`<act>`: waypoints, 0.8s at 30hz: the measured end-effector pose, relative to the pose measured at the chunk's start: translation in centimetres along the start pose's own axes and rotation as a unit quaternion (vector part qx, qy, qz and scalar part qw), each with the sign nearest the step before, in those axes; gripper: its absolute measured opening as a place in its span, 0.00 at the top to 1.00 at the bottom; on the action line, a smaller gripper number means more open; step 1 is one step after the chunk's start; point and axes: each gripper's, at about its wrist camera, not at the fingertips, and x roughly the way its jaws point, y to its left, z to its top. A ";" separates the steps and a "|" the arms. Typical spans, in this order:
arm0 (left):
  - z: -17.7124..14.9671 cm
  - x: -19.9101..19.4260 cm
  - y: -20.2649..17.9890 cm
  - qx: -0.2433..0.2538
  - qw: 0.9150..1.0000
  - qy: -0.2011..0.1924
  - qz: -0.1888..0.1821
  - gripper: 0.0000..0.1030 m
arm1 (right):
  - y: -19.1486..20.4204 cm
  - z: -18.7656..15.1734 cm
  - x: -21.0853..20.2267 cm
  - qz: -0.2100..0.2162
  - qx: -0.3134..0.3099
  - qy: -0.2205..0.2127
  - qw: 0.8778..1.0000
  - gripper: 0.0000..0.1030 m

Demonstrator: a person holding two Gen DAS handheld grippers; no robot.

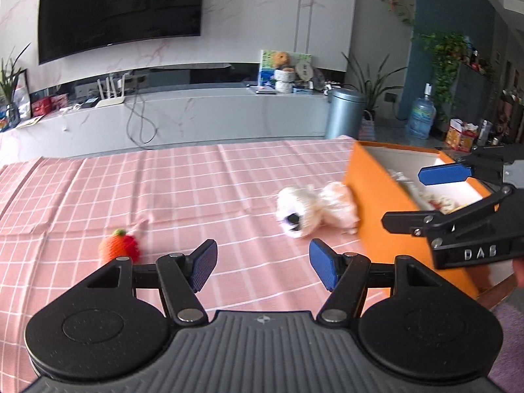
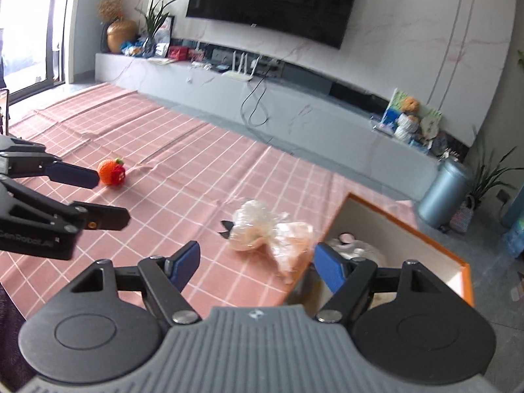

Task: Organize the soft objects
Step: 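Move both grippers back over the table toward the remaining items, then grasp the orange crocheted fruit with the left gripper while the right gripper grasps the plastic-wrapped bundle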

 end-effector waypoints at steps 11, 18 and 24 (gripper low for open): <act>-1.2 1.4 4.6 0.004 1.000 0.013 0.009 0.26 | 1.4 2.6 6.6 0.013 -0.054 0.053 0.997 0.31; -0.7 3.3 7.3 0.036 0.998 0.033 0.035 0.21 | 1.3 4.4 11.0 0.042 -0.146 0.121 0.981 0.29; 0.0 6.0 9.9 0.102 0.990 0.080 0.056 0.19 | 2.0 4.6 14.6 0.061 -0.258 0.171 0.949 0.29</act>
